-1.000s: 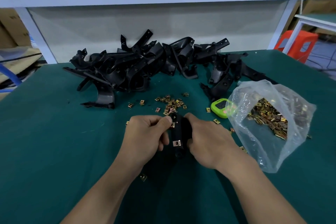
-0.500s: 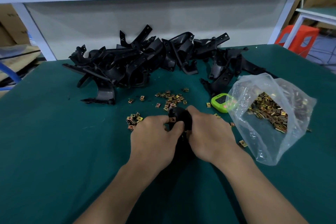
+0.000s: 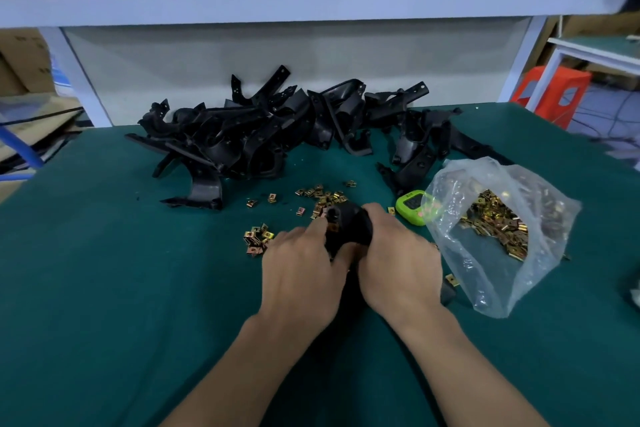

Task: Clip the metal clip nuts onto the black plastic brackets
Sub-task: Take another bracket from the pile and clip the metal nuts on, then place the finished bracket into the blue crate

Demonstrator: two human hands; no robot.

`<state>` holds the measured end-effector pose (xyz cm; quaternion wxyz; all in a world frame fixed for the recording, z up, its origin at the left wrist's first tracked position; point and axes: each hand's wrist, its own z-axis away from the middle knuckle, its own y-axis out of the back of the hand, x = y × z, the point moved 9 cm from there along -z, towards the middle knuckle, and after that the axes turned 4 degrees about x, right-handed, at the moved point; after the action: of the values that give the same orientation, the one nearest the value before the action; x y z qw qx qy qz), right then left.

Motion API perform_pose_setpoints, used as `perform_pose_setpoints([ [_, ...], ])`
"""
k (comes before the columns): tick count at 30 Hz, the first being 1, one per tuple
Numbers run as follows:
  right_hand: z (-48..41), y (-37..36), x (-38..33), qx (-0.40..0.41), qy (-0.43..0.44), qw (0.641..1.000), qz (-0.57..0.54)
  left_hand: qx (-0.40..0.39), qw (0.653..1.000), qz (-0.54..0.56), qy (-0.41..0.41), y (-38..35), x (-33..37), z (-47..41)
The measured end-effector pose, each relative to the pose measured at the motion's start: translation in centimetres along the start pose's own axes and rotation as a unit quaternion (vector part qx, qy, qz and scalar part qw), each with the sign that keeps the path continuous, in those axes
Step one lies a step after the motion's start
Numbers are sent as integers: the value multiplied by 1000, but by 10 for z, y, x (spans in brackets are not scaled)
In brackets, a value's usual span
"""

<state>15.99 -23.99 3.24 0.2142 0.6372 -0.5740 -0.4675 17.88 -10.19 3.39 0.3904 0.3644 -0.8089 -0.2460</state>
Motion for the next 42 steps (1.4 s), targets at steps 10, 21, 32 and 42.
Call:
perform_pose_setpoints([
  [10,50,52,22,-71,-64,989,-109,78,981,176,-21,40,15,2],
  [21,152,166,130,-7,-240,855,-460,-25,938,327,-110,32,196,50],
  [32,358,246,306,287,-512,630,-508,-381,849,320,-177,-114,397,225],
  [42,454,272,368,304,-608,583,-446,-564,740,367,-19,-182,457,325],
])
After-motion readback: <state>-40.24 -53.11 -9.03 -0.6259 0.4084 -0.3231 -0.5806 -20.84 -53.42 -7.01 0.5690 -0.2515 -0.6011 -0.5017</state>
